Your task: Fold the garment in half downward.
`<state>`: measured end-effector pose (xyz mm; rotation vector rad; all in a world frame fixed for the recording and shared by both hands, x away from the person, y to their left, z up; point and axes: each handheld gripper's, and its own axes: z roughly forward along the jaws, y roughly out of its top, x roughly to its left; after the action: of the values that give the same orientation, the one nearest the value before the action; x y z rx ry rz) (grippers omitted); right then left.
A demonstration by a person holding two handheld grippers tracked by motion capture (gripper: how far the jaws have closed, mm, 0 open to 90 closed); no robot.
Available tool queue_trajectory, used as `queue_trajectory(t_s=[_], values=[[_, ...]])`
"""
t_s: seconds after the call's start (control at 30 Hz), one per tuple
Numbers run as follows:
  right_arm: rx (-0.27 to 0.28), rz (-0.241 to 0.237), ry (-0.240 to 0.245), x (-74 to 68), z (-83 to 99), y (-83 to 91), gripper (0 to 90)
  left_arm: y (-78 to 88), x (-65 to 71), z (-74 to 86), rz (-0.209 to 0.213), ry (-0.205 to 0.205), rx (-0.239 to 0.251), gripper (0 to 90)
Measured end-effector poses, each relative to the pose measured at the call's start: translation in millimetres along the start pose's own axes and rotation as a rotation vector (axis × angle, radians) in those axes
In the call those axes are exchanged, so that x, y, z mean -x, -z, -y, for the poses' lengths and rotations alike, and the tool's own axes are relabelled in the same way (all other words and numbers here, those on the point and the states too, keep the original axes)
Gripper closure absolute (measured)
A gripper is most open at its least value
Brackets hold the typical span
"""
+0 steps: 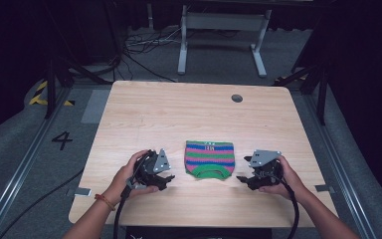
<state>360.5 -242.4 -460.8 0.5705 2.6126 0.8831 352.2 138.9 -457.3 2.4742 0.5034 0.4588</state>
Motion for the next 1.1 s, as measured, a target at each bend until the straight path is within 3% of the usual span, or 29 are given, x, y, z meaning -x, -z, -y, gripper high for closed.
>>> queue_trajectory(t_s=[0.6,1.1], values=[[-0.024,0.084,-0.082,9.0,40.4,21.0,23.7,23.0,-6.7,48.9,-0.052,0.063,-0.041,23.8],[-0.041,0.138,-0.180,18.8,79.0,41.4,21.9,39.5,-12.6,86.6,-0.080,0.144,-0.034,21.0]])
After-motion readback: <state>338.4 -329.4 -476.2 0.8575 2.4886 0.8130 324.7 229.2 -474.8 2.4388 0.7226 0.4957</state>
